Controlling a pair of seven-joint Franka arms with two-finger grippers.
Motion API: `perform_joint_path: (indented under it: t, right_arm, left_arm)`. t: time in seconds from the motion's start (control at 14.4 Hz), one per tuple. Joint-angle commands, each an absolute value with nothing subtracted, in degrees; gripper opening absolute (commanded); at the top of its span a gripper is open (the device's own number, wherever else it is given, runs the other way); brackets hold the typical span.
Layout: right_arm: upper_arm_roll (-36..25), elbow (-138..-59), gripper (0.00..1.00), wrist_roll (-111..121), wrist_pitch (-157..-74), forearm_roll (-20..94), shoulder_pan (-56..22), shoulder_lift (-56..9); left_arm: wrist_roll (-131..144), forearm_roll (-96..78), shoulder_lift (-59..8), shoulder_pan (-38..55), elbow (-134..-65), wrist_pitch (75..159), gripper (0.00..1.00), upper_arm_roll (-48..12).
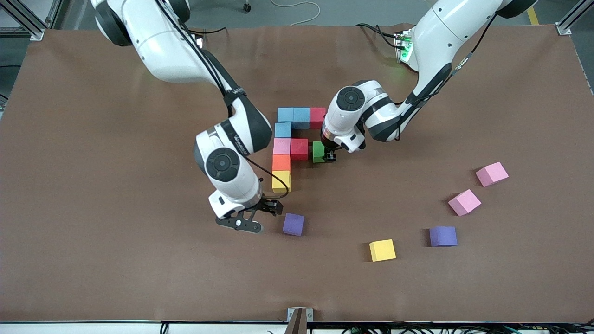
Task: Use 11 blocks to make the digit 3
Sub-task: 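Place the green cube with the left gripper while the right gripper reaches purple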
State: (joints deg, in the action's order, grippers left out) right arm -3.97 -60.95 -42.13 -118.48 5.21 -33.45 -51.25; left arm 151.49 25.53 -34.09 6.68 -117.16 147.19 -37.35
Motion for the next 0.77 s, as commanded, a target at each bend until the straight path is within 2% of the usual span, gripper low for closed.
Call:
perform_joint_path:
  t: [0.0,0.21,0.49,0.7]
  right_arm:
    - [-6.5,-51.6,1.0,-45.0,-117.8,4.3,-35.5,-58.1]
    - [-6.7,-47.6,1.0,-46.8,-118.4,4.3,-36.4,-61.5]
    - [-10.2,-47.5,1.0,-49.8,-123.0,4.3,-40.2,-63.5]
    - [-10.3,-47.5,1.0,-53.7,-127.3,4.3,-40.7,-65.2]
  left_arm:
    - [153.2,26.9,-34.8,7.6,-115.8,147.7,0.32,-36.9]
    - [153.7,27.4,-35.2,8.8,-115.2,147.7,0.32,-36.6]
    - [153.8,29.1,-36.2,8.9,-115.1,147.6,0.32,-36.5]
    - [153.8,29.2,-36.4,9.0,-115.0,147.6,0.32,-36.5]
